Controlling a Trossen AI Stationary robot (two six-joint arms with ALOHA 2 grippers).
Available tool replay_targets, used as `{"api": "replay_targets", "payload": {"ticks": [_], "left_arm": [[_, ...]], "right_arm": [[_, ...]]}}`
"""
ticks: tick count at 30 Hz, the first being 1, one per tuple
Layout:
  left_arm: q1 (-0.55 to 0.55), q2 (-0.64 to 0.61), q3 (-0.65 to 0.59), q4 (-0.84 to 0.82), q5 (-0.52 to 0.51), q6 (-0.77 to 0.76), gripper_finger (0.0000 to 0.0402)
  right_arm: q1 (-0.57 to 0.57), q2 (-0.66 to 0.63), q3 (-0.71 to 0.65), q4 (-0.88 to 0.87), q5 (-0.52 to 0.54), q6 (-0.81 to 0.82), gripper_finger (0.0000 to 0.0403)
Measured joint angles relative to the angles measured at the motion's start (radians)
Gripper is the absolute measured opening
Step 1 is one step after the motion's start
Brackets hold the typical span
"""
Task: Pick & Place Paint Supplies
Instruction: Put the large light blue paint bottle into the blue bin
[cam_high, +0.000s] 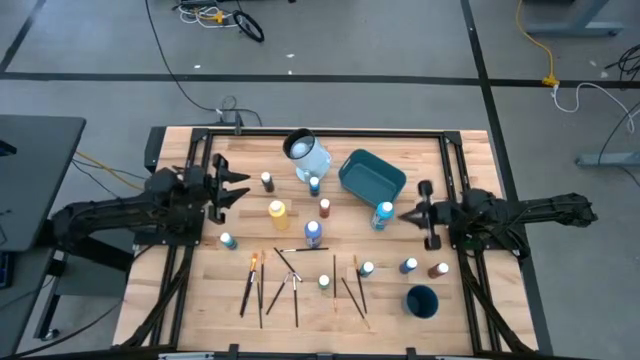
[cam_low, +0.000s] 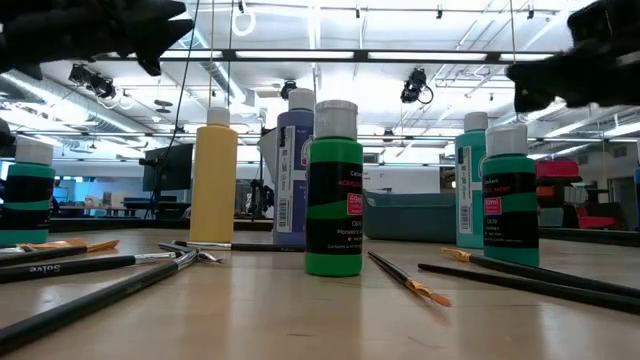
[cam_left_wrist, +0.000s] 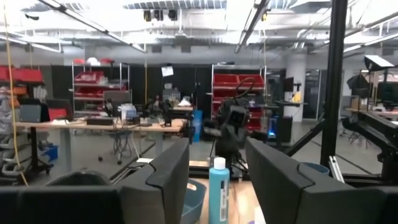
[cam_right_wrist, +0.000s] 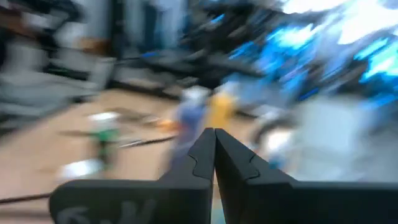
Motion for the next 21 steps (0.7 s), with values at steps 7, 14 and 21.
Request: {"api": "replay_targets", "payload": {"ticks": [7,14,21], "left_arm": [[0.0,0.118,0.11,0.002,-0.008,0.02,0.016],[0.0,0.18,0.148,0.016,-0.03,0.05,0.0151],[0.0,0.233,0.148,0.031,-0.087,0.045,0.0144]], "right_arm": [[0.0,0.0,0.0,0.277,0.323,-0.128,0.0011],[0.0,0.0,0.001,0.389,0.34,-0.13,0.0011],[0.0,0.0,0.001,0.35,0.291,-0.089,0.0042]]}}
